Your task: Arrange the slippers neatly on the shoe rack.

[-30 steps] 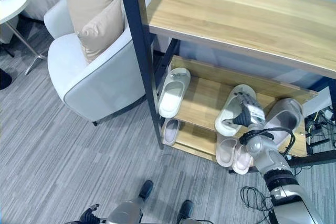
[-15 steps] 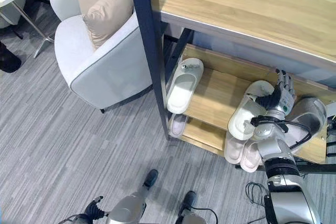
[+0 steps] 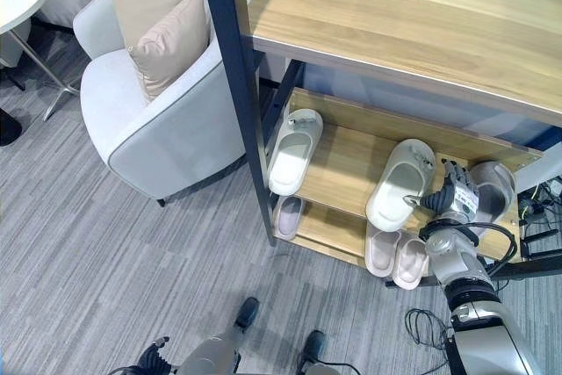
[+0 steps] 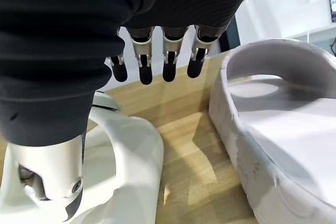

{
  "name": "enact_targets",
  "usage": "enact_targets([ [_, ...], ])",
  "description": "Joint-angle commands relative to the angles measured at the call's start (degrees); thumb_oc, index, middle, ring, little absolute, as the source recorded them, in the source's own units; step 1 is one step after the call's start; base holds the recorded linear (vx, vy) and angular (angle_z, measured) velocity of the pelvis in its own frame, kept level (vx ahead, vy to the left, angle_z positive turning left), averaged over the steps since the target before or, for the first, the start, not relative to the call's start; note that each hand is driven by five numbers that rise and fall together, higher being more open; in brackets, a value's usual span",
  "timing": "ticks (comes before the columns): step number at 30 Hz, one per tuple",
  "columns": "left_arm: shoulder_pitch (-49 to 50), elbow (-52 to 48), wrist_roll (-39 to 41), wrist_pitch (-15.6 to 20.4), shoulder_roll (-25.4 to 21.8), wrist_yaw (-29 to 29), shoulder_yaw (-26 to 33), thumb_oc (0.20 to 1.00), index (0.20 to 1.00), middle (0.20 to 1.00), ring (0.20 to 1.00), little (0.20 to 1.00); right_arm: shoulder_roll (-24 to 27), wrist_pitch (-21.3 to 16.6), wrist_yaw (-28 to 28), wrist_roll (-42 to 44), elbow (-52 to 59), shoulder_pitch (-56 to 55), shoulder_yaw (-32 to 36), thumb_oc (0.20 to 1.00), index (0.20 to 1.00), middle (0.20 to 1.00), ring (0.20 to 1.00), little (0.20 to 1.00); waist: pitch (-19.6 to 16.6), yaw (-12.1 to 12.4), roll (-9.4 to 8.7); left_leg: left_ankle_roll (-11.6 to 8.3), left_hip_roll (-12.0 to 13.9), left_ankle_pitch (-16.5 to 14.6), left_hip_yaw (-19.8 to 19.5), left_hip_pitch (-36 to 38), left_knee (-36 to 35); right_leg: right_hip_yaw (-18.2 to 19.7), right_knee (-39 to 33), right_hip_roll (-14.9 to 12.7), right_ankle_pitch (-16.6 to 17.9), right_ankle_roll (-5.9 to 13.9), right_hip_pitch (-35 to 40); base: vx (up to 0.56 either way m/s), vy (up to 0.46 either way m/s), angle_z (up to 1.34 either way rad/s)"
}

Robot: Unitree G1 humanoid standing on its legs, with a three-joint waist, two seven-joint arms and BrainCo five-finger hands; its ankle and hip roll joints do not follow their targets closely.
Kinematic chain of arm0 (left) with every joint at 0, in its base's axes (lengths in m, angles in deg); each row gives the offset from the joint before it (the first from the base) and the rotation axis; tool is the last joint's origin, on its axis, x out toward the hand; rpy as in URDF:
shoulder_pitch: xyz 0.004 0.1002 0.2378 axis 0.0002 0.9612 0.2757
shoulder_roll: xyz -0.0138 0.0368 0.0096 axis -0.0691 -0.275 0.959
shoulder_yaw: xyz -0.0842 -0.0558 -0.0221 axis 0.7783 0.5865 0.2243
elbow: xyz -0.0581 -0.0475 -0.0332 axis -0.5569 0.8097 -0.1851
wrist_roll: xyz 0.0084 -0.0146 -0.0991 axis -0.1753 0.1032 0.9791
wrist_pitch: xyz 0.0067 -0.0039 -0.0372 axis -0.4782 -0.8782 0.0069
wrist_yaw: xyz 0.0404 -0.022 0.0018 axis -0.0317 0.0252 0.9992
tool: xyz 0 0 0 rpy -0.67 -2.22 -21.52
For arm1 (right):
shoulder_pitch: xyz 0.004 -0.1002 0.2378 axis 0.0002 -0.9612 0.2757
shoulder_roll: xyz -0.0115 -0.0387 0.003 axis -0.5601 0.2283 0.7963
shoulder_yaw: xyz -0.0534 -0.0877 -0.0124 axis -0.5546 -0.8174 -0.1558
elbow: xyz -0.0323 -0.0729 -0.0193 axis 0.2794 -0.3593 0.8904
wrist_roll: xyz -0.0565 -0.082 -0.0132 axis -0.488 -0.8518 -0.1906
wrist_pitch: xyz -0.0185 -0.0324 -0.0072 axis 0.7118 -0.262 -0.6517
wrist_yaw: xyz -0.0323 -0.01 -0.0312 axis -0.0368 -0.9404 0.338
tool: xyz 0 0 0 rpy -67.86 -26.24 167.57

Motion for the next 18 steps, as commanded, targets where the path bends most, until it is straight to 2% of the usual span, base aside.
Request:
enact_targets([
  [1, -2.11, 3.12, 1.26, 0.72, 4.88, -1.36, -4.19, 1.000, 1.000, 1.000, 1.000, 1.000, 4.40, -0.38, -0.88, 0.08, -0.10, 3.58, -1.43, 1.000, 1.000, 1.000, 1.000, 1.000, 0.82, 1.37, 0.01, -0.59, 0.07, -4.22, 0.87, 0.68, -0.03, -1.90, 0.62, -0.95, -1.54, 3.37, 1.38, 0.00, 0.000, 0.00],
  [6, -2.09, 3.15, 1.67, 0.71, 4.93, -1.14, -4.96, 1.000, 1.000, 1.000, 1.000, 1.000, 3.82, -0.48, -1.38, 2.21, -4.72, 5.67, -2.31, 1.000, 1.000, 1.000, 1.000, 1.000, 0.88, 1.85, 0.03, -0.66, -0.18, -3.93, 0.50, -0.09, -0.03, -2.45, 0.62, -1.19, -1.39, 3.50, 0.92, 0.00, 0.000, 0.00],
  [17, -2.56, 3.19, 2.96, 0.85, 4.41, -1.01, -7.02, 1.000, 1.000, 1.000, 1.000, 1.000, 4.03, -1.33, 2.10, 7.26, -19.84, 14.77, -8.87, 1.000, 1.000, 1.000, 1.000, 1.000, 1.40, 3.20, -0.25, -1.02, -0.92, -3.08, 0.01, -2.06, -0.03, -3.24, 0.62, -1.65, -0.88, 3.83, -0.37, 0.00, 0.000, 0.00],
  [18, -2.66, 3.29, 3.05, 0.80, 4.37, -1.04, -6.99, 1.000, 1.000, 1.000, 1.000, 1.000, 3.81, -1.36, 2.45, 7.56, -20.32, 15.18, -9.29, 0.893, 0.893, 0.893, 0.893, 0.893, 1.46, 3.43, -0.29, -1.13, -0.79, -3.34, 0.21, -1.83, -0.03, -3.17, 0.62, -1.57, -1.05, 3.77, -0.21, 0.00, 0.000, 0.00],
])
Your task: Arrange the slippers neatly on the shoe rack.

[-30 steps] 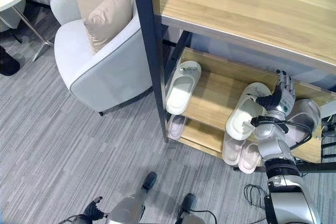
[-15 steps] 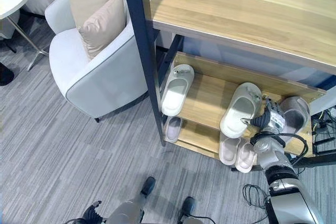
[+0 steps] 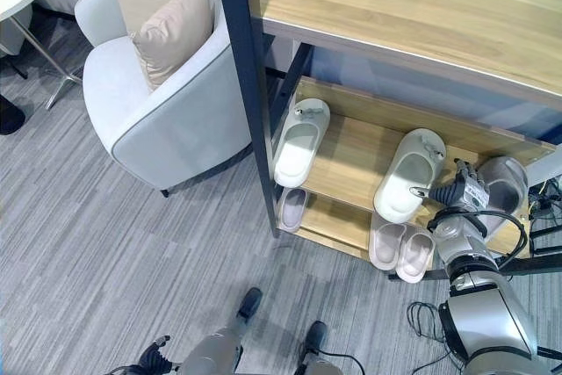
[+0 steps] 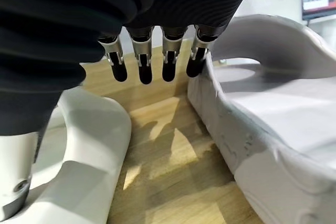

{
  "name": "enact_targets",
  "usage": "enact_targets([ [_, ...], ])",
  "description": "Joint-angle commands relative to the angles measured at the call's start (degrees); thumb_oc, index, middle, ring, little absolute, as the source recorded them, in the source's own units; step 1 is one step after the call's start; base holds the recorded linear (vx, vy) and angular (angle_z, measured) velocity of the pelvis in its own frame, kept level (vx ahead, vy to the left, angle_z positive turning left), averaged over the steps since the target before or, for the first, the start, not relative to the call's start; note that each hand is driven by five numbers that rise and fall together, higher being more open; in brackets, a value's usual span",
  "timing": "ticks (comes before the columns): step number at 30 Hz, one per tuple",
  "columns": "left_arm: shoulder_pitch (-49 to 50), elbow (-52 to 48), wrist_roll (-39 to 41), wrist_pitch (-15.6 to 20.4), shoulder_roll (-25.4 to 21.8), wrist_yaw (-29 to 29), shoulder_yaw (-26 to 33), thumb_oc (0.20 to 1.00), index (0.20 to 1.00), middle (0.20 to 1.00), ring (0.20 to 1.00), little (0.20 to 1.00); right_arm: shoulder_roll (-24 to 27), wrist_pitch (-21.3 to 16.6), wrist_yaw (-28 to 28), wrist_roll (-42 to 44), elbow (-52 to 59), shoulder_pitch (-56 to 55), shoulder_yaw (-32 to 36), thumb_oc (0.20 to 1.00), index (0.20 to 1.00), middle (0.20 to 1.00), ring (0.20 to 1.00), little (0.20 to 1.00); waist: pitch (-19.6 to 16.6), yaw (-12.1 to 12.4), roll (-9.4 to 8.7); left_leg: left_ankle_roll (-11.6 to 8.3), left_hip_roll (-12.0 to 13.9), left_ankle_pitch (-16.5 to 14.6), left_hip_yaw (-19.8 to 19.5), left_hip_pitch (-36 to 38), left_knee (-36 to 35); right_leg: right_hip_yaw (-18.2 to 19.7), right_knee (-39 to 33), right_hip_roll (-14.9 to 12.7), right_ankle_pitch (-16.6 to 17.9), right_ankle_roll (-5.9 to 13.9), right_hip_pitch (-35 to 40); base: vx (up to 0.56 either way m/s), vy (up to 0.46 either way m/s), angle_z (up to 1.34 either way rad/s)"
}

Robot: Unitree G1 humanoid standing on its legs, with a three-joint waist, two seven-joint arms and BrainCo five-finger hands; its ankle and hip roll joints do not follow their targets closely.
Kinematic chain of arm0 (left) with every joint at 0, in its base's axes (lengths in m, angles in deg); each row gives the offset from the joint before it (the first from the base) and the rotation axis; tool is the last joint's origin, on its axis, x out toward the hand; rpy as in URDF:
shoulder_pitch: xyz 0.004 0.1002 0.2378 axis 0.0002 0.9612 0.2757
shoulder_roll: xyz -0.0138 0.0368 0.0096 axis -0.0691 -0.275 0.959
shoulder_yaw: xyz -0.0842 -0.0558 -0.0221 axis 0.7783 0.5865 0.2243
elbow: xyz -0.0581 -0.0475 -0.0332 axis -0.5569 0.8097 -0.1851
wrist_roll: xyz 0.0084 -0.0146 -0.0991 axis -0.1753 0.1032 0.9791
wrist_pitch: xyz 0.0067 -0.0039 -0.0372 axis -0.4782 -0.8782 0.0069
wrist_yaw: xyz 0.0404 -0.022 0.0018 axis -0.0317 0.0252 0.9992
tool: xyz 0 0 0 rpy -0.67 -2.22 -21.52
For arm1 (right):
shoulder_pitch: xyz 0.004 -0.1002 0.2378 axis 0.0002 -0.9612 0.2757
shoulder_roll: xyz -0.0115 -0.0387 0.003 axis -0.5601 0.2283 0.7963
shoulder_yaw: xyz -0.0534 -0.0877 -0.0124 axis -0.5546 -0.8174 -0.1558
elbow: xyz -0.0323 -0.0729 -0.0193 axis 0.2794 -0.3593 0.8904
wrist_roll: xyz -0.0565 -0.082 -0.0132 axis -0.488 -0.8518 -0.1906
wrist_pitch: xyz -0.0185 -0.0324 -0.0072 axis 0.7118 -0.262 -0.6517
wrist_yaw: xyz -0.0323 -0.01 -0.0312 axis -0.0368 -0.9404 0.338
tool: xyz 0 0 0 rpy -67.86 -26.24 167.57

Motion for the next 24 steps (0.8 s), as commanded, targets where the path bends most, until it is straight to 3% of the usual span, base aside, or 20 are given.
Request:
enact_targets([
  [1, -2.58, 3.29, 0.68, 0.76, 4.83, -1.09, -4.78, 1.000, 1.000, 1.000, 1.000, 1.000, 2.48, 0.48, 1.24, 1.81, -0.59, 2.97, -4.55, 0.667, 0.667, 0.667, 0.667, 0.667, 1.35, 2.32, -0.90, -0.14, -0.99, -3.93, 0.44, 2.04, -0.13, -3.04, 0.63, -1.55, -1.66, 3.77, 3.37, 0.00, 0.000, 0.00],
  [2, -2.59, 3.35, 0.67, 0.79, 4.81, -1.05, -4.75, 1.000, 1.000, 1.000, 1.000, 1.000, 2.20, 0.42, 1.33, 1.76, -0.87, 3.06, -4.93, 0.379, 0.379, 0.379, 0.379, 0.379, 1.45, 2.44, -0.95, -0.21, -0.91, -4.14, 0.48, 2.25, -0.13, -2.97, 0.63, -1.49, -1.78, 3.70, 3.52, 0.00, 0.000, 0.00],
  [3, -2.84, 3.37, 0.77, 0.66, 4.71, -1.05, -4.75, 1.000, 1.000, 1.000, 1.000, 1.000, 1.94, 0.58, 1.57, 1.47, -1.59, 3.37, -5.48, 0.291, 0.291, 0.291, 0.291, 0.291, 1.48, 2.58, -0.95, -0.25, -1.04, -4.07, 0.40, 2.29, -0.13, -3.26, 0.63, -1.58, -1.75, 3.76, 3.70, 0.00, 0.000, 0.00],
  [4, -2.91, 3.32, 0.72, 0.62, 4.69, -1.06, -4.81, 1.000, 1.000, 1.000, 1.000, 1.000, 1.90, 0.66, 1.66, 1.33, -1.95, 3.38, -5.63, 0.319, 0.319, 0.319, 0.319, 0.319, 1.50, 2.62, -0.96, -0.25, -1.09, -4.06, 0.31, 2.31, -0.13, -3.39, 0.63, -1.62, -1.77, 3.78, 3.81, 0.00, 0.000, 0.00],
  [5, -2.99, 3.24, 0.66, 0.65, 4.65, -1.04, -4.89, 1.000, 1.000, 1.000, 1.000, 1.000, 1.86, 0.72, 1.60, 1.28, -2.33, 3.30, -5.67, 0.454, 0.454, 0.454, 0.454, 0.454, 1.45, 2.63, -0.94, -0.25, -1.11, -4.07, 0.19, 2.32, -0.13, -3.53, 0.63, -1.70, -1.80, 3.80, 3.84, 0.00, 0.000, 0.00],
  [6, -3.08, 3.22, 0.51, 0.60, 4.55, -0.98, -5.03, 1.000, 1.000, 1.000, 1.000, 1.000, 1.88, 0.82, 1.31, 1.16, -2.95, 3.41, -5.56, 0.536, 0.536, 0.536, 0.536, 0.536, 1.33, 2.74, -0.96, -0.27, -1.28, -4.05, 0.01, 2.24, -0.13, -3.71, 0.63, -1.76, -1.79, 3.83, 3.87, 0.00, 0.000, 0.00],
  [7, -3.10, 3.23, 0.41, 0.60, 4.52, -0.97, -5.08, 1.000, 1.000, 1.000, 1.000, 1.000, 1.97, 0.81, 1.15, 1.22, -3.01, 3.49, -5.44, 0.567, 0.567, 0.567, 0.567, 0.567, 1.31, 2.80, -0.96, -0.26, -1.31, -4.01, -0.06, 2.19, -0.13, -3.79, 0.63, -1.79, -1.79, 3.82, 3.85, 0.00, 0.030, 0.08],
  [8, -3.08, 3.34, 0.24, 0.58, 4.50, -0.93, -5.12, 1.000, 1.000, 1.000, 1.000, 1.000, 2.09, 0.88, 0.77, 1.37, -3.20, 3.62, -5.33, 0.947, 0.947, 0.947, 0.947, 0.947, 1.29, 2.86, -1.01, -0.28, -1.39, -3.96, -0.16, 2.07, -0.13, -3.82, 0.63, -1.82, -1.73, 3.80, 3.70, -0.02, 0.029, 0.10],
  [9, -3.12, 3.55, 0.15, 0.47, 4.51, -0.90, -5.05, 1.000, 1.000, 1.000, 1.000, 1.000, 2.12, 1.00, 0.40, 1.20, -3.38, 3.70, -5.30, 1.000, 1.000, 1.000, 1.000, 1.000, 1.37, 2.95, -1.03, -0.32, -1.37, -3.90, -0.19, 1.96, -0.13, -3.90, 0.63, -1.92, -1.63, 3.85, 3.55, -0.02, 0.027, 0.16],
  [16, -3.48, 3.98, 0.29, 0.41, 4.74, -0.35, -5.00, 1.000, 1.000, 1.000, 1.000, 1.000, 2.02, 0.73, -2.41, 3.15, -1.30, 3.98, -2.99, 1.000, 1.000, 1.000, 1.000, 1.000, 1.44, 3.09, -1.29, -0.14, -1.58, -3.76, -0.40, 1.42, -0.13, -3.71, 0.63, -2.04, -1.43, 3.89, 3.05, -0.01, 0.015, 0.05],
  [24, -3.54, 3.97, 1.20, 0.16, 5.09, -0.44, -4.14, 1.000, 1.000, 1.000, 1.000, 1.000, 1.81, 0.74, -5.06, 2.97, 12.03, -0.28, 2.23, 1.000, 1.000, 1.000, 1.000, 1.000, 1.26, 1.76, -1.57, 0.24, -1.49, -4.37, -0.47, 1.64, -0.13, -3.75, 0.63, -2.10, -1.60, 3.75, 3.18, 0.00, 0.014, 0.02],
])
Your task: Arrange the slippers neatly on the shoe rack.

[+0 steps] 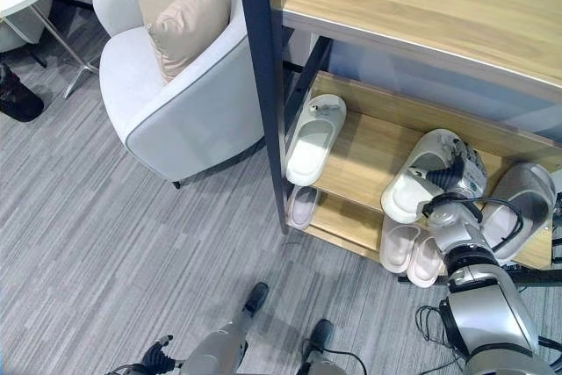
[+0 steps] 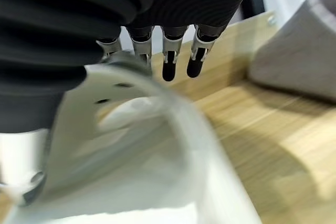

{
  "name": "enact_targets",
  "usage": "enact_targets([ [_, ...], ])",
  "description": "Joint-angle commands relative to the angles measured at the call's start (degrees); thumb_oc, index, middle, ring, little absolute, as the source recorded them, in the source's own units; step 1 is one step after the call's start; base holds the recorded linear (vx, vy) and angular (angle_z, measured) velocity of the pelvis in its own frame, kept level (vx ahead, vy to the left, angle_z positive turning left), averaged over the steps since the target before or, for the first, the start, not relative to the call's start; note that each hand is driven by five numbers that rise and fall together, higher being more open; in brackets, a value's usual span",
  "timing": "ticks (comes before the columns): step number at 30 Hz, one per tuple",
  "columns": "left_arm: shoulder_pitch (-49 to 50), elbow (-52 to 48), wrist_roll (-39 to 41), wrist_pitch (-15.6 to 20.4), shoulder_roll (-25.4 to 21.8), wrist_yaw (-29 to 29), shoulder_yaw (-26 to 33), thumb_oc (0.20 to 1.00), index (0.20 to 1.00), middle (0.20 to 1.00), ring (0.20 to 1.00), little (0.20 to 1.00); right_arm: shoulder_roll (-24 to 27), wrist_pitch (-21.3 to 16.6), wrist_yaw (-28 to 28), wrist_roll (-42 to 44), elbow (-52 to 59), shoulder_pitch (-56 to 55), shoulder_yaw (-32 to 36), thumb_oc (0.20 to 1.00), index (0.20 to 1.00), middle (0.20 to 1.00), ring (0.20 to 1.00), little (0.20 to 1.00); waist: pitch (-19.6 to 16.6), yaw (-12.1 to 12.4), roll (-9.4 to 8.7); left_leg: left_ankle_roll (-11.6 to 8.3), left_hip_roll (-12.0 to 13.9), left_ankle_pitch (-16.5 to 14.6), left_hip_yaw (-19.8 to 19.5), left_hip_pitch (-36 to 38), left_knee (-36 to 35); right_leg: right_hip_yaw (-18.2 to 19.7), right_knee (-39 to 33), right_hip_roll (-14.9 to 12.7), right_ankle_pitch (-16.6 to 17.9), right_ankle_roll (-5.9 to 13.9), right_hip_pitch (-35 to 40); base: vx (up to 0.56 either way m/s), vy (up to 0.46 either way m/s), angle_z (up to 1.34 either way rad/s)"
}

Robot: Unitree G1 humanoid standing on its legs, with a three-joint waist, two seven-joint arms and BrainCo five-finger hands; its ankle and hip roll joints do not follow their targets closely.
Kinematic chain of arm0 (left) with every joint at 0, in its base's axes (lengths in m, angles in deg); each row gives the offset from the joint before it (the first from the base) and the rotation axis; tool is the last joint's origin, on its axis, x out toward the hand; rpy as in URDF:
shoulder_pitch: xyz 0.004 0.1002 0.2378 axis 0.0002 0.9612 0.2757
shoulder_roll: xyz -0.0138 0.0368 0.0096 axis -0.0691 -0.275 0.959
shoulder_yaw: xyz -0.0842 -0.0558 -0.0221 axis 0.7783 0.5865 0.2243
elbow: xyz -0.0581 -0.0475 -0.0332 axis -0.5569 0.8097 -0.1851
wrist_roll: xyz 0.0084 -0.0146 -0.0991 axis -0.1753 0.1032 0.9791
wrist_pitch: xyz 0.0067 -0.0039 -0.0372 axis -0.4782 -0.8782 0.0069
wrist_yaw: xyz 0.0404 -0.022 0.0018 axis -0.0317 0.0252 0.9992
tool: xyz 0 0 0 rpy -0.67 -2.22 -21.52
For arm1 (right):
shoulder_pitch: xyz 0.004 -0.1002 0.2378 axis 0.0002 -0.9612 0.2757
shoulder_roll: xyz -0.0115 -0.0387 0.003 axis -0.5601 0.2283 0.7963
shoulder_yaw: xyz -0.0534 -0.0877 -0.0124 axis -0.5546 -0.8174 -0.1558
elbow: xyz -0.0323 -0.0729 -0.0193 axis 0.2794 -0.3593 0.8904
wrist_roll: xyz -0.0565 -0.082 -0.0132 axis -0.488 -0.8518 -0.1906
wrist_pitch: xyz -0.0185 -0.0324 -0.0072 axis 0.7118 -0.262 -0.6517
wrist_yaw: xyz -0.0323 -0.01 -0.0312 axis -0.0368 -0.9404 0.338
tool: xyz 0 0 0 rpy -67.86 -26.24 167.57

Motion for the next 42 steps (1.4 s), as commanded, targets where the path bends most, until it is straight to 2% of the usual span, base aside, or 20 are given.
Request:
enact_targets([
  [1, -2.22, 2.99, -0.29, 0.22, 4.43, -0.69, -2.79, 1.000, 1.000, 1.000, 1.000, 1.000, 2.93, -0.61, -2.79, 0.26, 2.69, 0.62, 1.36, 1.000, 1.000, 1.000, 1.000, 1.000, 1.11, 1.12, -2.07, -0.02, -0.98, -5.60, 1.01, 2.59, 0.17, -1.96, 0.60, -2.04, -2.06, 3.70, 3.42, 0.00, 0.000, 0.00],
  [4, -2.18, 3.15, -0.32, 0.23, 4.37, -0.80, -2.84, 1.000, 1.000, 1.000, 1.000, 1.000, 3.20, -0.62, -2.32, 0.38, 1.93, 1.82, 0.69, 1.000, 1.000, 1.000, 1.000, 1.000, 1.23, 1.13, -2.11, -0.04, -1.02, -5.56, 1.12, 2.53, 0.17, -1.83, 0.60, -2.05, -1.98, 3.72, 3.28, 0.00, 0.000, 0.00],
  [6, -2.09, 3.67, -0.29, 0.21, 4.10, -1.20, -3.05, 1.000, 1.000, 1.000, 1.000, 1.000, 3.87, -0.02, 0.09, -0.54, -2.49, 6.02, -3.31, 1.000, 1.000, 1.000, 1.000, 1.000, 1.64, 1.31, -2.37, -0.10, -1.06, -5.36, 1.48, 2.29, 0.17, -1.42, 0.60, -2.10, -1.64, 3.77, 2.87, 0.00, 0.000, 0.00],
  [10, -2.72, 3.57, -0.10, 0.19, 3.42, -1.28, -3.28, 1.000, 1.000, 1.000, 1.000, 1.000, 2.66, 0.19, 2.70, -0.09, -9.57, 9.15, -6.81, 1.000, 1.000, 1.000, 1.000, 1.000, 1.68, 1.55, -2.63, -0.16, -1.14, -5.15, 1.42, 1.80, 0.17, -1.45, 0.60, -2.09, -1.59, 3.82, 2.48, 0.00, 0.000, 0.00],
  [20, -3.29, 3.15, -0.75, 0.18, 1.99, -1.81, -3.53, 1.000, 1.000, 1.000, 1.000, 1.000, 3.93, 0.39, 5.38, 0.10, -16.25, 9.73, -8.24, 1.000, 1.000, 1.000, 1.000, 1.000, 1.45, 3.05, -3.03, -0.41, -1.71, -4.81, 0.28, 1.17, 0.17, -3.07, 0.60, -2.22, -1.75, 4.01, 2.64, 0.01, -0.001, 0.03],
  [21, -3.32, 3.17, -0.89, 0.15, 1.89, -1.92, -3.48, 1.000, 1.000, 1.000, 1.000, 1.000, 3.98, 0.42, 5.70, -0.12, -16.50, 9.81, -8.63, 0.432, 0.432, 0.432, 0.432, 0.432, 1.52, 3.28, -3.13, -0.43, -1.75, -4.77, 0.13, 1.07, 0.17, -3.25, 0.60, -2.22, -1.77, 4.03, 2.63, 0.02, -0.005, 0.05],
  [22, -3.37, 3.19, -0.96, 0.13, 1.88, -1.97, -3.54, 1.000, 1.000, 1.000, 1.000, 1.000, 4.06, 0.46, 5.82, -0.31, -16.61, 9.85, -8.81, 0.363, 0.363, 0.363, 0.363, 0.363, 1.52, 3.33, -3.14, -0.45, -1.77, -4.76, 0.03, 1.06, 0.17, -3.31, 0.60, -2.22, -1.82, 4.04, 2.64, 0.00, 0.000, 0.00],
  [25, -3.46, 2.94, -1.36, 0.16, 1.78, -2.26, -4.00, 1.000, 1.000, 1.000, 1.000, 1.000, 4.21, 0.63, 5.93, -1.31, -17.30, 9.56, -9.27, 0.357, 0.357, 0.357, 0.357, 0.357, 1.57, 3.74, -3.25, -0.53, -1.88, -4.63, -0.26, 0.96, 0.17, -3.81, 0.60, -2.28, -1.86, 4.07, 2.68, 0.01, 0.002, 0.07],
  [26, -3.48, 2.88, -1.43, 0.18, 1.79, -2.24, -4.08, 1.000, 1.000, 1.000, 1.000, 1.000, 4.26, 0.65, 5.91, -1.45, -17.37, 9.44, -9.25, 0.322, 0.322, 0.322, 0.322, 0.322, 1.59, 3.80, -3.27, -0.51, -1.94, -4.63, -0.35, 0.94, 0.17, -3.80, 0.60, -2.27, -1.88, 4.05, 2.74, 0.00, 0.000, 0.12],
  [27, -3.47, 2.83, -1.48, 0.22, 1.84, -2.30, -4.18, 1.000, 1.000, 1.000, 1.000, 1.000, 4.29, 0.71, 5.83, -1.70, -17.41, 9.27, -9.26, 0.235, 0.235, 0.235, 0.235, 0.235, 1.57, 3.84, -3.27, -0.52, -1.96, -4.65, -0.36, 0.95, 0.17, -3.89, 0.60, -2.30, -1.91, 4.07, 2.80, 0.00, 0.006, 0.10],
  [28, -3.47, 2.80, -1.48, 0.20, 1.89, -2.42, -4.28, 1.000, 1.000, 1.000, 1.000, 1.000, 4.37, 0.83, 5.82, -2.09, -17.58, 9.08, -9.31, 0.200, 0.200, 0.200, 0.200, 0.200, 1.52, 3.88, -3.26, -0.52, -1.97, -4.65, -0.40, 0.93, 0.17, -3.96, 0.60, -2.31, -1.96, 4.04, 2.85, 0.00, 0.012, 0.06],
  [35, -3.88, 2.66, -2.22, 0.15, 1.83, -2.65, -4.36, 1.000, 1.000, 1.000, 1.000, 1.000, 4.63, 1.57, 4.98, -5.61, -17.83, 8.51, -10.23, 0.200, 0.200, 0.200, 0.200, 0.200, 1.54, 4.30, -3.30, -0.59, -2.10, -4.44, -0.72, 0.84, 0.17, -4.52, 0.60, -2.51, -1.84, 4.04, 3.00, -0.02, 0.016, 0.05],
  [42, -3.61, 3.46, -1.68, -0.10, 2.26, -2.42, -2.82, 1.000, 1.000, 1.000, 1.000, 1.000, 1.52, 0.91, 3.48, -6.93, -9.31, 5.72, -9.85, 0.200, 0.200, 0.200, 0.200, 0.200, 1.09, 3.67, -4.42, -0.31, -1.77, -4.85, -0.73, 1.63, 0.17, -4.30, 0.60, -2.39, -1.84, 3.83, 3.60, -0.01, 0.007, 0.01],
])
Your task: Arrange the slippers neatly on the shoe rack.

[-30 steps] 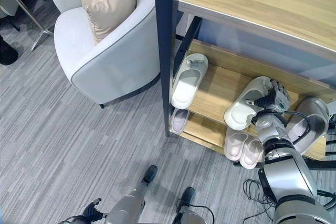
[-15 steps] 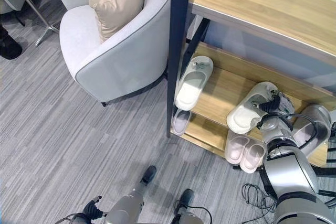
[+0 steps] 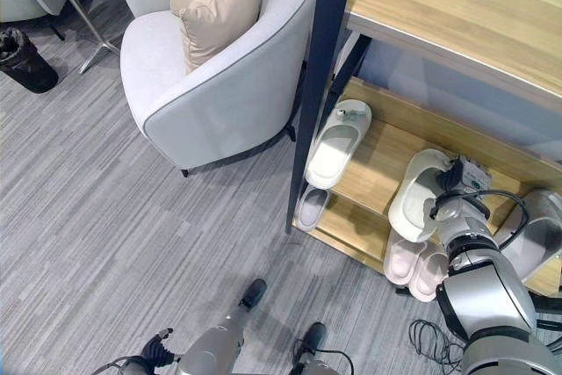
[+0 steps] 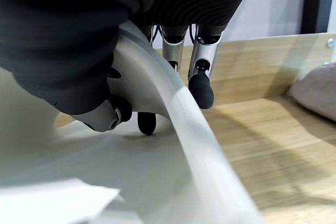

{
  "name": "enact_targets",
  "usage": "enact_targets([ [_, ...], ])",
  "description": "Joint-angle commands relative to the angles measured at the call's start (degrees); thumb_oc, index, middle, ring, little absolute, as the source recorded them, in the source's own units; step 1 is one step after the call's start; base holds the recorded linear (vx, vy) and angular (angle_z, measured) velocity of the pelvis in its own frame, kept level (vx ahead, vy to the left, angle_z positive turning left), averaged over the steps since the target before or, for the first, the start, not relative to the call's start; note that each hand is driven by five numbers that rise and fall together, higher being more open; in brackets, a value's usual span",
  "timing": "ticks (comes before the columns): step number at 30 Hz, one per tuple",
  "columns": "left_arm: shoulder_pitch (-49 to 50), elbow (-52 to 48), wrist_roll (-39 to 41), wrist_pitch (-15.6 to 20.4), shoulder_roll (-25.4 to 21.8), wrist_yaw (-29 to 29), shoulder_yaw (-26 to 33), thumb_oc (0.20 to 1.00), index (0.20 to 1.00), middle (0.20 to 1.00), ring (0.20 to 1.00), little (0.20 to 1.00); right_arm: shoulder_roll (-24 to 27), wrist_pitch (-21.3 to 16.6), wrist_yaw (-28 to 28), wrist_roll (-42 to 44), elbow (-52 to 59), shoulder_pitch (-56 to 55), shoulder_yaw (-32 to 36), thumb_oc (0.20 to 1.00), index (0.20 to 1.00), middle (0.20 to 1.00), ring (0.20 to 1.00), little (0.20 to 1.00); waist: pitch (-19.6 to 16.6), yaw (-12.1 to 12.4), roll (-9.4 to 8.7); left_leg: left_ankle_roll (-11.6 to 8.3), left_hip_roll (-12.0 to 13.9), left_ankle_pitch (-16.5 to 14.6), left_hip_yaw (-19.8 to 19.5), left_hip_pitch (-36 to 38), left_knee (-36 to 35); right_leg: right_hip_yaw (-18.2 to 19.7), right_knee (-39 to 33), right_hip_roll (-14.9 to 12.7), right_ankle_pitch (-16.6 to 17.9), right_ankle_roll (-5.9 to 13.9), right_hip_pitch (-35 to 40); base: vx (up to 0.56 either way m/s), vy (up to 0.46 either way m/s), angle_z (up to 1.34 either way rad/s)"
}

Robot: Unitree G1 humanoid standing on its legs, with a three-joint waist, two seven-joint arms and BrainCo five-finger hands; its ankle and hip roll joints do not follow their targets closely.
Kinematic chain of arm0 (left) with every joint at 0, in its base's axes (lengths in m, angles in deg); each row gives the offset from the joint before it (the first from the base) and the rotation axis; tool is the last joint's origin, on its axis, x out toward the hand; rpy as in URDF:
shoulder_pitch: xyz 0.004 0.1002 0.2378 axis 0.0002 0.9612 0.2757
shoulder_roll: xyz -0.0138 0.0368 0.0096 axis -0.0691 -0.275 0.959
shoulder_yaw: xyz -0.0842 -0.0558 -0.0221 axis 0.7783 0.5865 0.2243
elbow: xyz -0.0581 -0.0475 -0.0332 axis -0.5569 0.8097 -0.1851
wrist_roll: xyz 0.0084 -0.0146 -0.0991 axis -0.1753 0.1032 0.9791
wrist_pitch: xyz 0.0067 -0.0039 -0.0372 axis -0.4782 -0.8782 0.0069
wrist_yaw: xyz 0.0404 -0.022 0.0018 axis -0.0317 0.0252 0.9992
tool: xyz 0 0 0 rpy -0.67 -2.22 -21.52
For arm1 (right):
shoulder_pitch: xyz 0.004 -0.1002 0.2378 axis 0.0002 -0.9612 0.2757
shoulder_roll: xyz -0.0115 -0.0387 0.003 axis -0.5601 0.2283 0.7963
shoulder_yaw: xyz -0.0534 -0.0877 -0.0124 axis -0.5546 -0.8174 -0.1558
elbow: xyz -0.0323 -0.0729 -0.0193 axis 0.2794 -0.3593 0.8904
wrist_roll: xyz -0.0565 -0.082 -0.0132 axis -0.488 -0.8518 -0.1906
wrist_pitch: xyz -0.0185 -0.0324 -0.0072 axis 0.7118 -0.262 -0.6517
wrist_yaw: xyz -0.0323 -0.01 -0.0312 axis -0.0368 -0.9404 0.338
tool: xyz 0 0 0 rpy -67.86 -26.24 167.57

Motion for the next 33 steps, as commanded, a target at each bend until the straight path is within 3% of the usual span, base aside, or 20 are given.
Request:
enact_targets([
  [1, -1.92, 3.42, -1.21, -0.10, 3.65, -1.17, -1.28, 1.000, 1.000, 1.000, 1.000, 1.000, 0.37, -1.08, -1.09, -2.24, 6.33, -1.39, -2.45, 0.200, 0.200, 0.200, 0.200, 0.200, 0.98, 0.72, -2.05, -0.27, -0.53, -5.50, 1.76, 2.98, -1.02, -1.36, 0.36, -1.88, -1.94, 3.55, 2.99, 0.00, 0.000, 0.00],
  [8, -2.16, 3.28, 0.15, -0.01, 3.51, -0.57, -0.16, 1.000, 1.000, 1.000, 1.000, 1.000, -1.23, -1.02, -1.75, -4.59, 15.05, 0.42, -3.62, 0.200, 0.200, 0.200, 0.200, 0.200, 1.52, 0.54, -2.83, -0.11, -0.53, -5.51, 1.66, 2.64, -1.02, -1.00, 0.36, -1.81, -1.84, 3.48, 2.45, 0.00, 0.005, 0.00],
  [14, -2.08, 3.43, 0.44, -0.07, 3.35, -0.62, -0.05, 1.000, 1.000, 1.000, 1.000, 1.000, -1.91, -0.82, -1.83, -5.00, 15.72, 1.31, -4.01, 0.200, 0.200, 0.200, 0.200, 0.200, 1.65, 0.82, -3.23, -0.06, -0.76, -5.52, 1.35, 2.29, -1.02, -1.33, 0.36, -1.93, -1.73, 3.56, 2.29, 0.00, 0.000, 0.00],
  [20, -2.35, 3.33, 0.80, 0.04, 3.12, -0.55, -0.08, 1.000, 1.000, 1.000, 1.000, 1.000, -1.50, 0.59, -3.17, -5.96, 13.56, 2.79, -3.46, 0.200, 0.200, 0.200, 0.200, 0.200, 1.88, 1.26, -3.50, 0.02, -1.23, -5.44, 0.82, 1.73, -1.02, -1.95, 0.38, -2.17, -1.53, 3.72, 2.04, 0.00, 0.020, 0.04],
  [33, -2.53, 4.10, 0.85, 0.13, 2.32, -0.70, -1.12, 1.000, 1.000, 1.000, 1.000, 1.000, -1.39, -0.15, -2.57, -1.92, 3.88, 8.19, -5.28, 0.200, 0.200, 0.200, 0.200, 0.200, 1.78, 2.14, -3.33, 0.08, -2.01, -5.22, 0.35, 1.07, -1.02, -2.35, 0.36, -2.83, -1.13, 4.00, 1.54, 0.00, 0.001, 0.00],
])
